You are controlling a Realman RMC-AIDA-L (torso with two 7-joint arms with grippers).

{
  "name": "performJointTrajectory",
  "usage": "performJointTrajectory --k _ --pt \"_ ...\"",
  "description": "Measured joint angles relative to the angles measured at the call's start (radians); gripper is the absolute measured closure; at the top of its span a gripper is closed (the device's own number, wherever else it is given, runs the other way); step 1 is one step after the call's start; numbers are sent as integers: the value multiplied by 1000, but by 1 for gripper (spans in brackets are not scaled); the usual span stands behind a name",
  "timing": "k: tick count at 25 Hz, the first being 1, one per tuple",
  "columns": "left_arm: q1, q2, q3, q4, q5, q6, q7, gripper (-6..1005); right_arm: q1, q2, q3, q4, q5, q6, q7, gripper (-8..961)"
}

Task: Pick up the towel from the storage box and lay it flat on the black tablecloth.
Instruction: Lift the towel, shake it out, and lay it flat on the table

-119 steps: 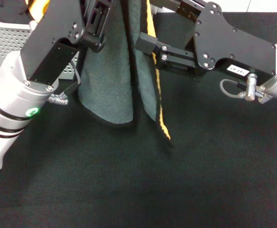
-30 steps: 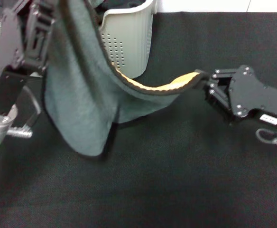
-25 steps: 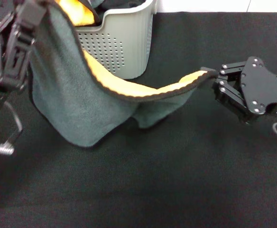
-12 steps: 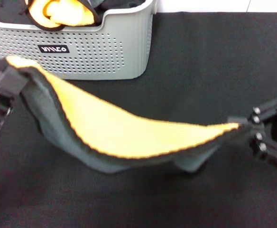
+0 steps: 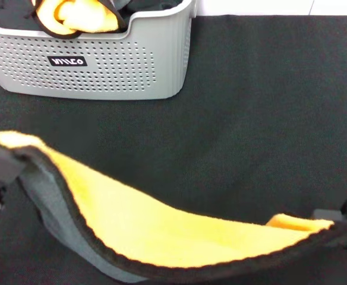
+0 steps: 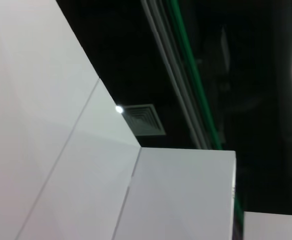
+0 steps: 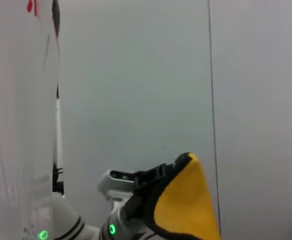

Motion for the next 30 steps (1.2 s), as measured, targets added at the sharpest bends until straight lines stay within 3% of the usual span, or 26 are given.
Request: performJointTrajectory --k 3,9,14,19,23,26,28,30 --pt "43 -3 3 16 4 0 11 982 -33 9 -9 -3 0 6 -1 914" --pt "88 -3 44 30 40 4 31 982 -36 6 -95 19 7 8 -9 910" --pt "73 -15 86 -27 59 2 116 982 -4 11 -117 120 -1 7 -53 906" --pt "-67 -41 80 -239 31 -2 124 982 99 10 -105 364 9 4 -107 903" --pt "-241 -74 80 -478 -49 -5 155 982 176 14 -75 574 10 -11 -193 900" --pt "-351 -82 80 -615 -105 -9 187 982 237 15 -55 719 21 -28 -270 898" --pt "-388 -83 80 -641 -118 -16 202 982 258 15 -51 765 25 -42 -293 897" --pt "-412 -83 80 -643 -135 -41 212 982 326 15 -46 885 51 -91 -345 895"
